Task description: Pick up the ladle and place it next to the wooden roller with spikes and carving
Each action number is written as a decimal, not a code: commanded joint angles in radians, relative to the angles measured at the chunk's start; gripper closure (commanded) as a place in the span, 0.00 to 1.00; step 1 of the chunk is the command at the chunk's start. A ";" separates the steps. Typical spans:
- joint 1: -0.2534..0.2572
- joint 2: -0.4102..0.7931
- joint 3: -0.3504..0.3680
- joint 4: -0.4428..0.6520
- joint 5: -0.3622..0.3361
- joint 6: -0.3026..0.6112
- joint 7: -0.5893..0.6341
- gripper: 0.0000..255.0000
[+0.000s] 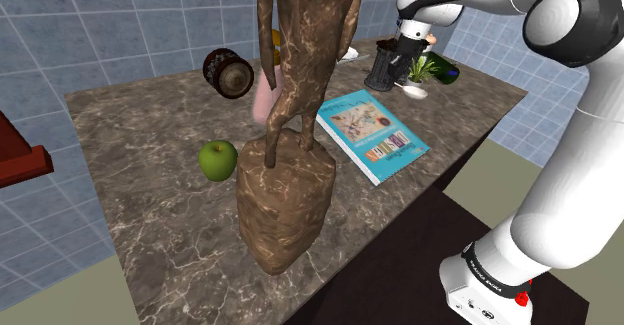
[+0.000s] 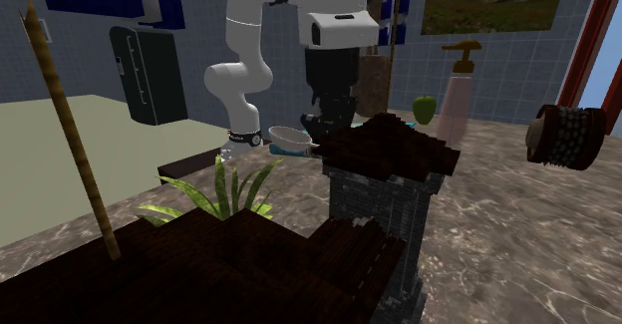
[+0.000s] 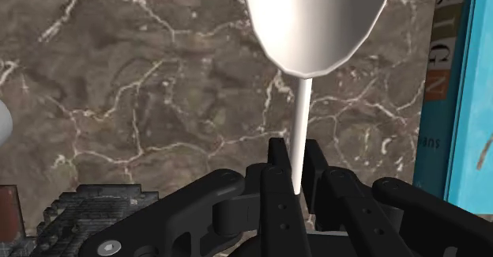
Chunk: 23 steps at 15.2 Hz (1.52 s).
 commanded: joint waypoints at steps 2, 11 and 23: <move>0.001 -0.010 -0.002 0.027 -0.005 -0.035 0.007 1.00; -0.002 -0.027 -0.006 0.124 -0.016 -0.148 0.023 1.00; -0.015 -0.019 -0.010 0.296 -0.017 -0.312 0.037 1.00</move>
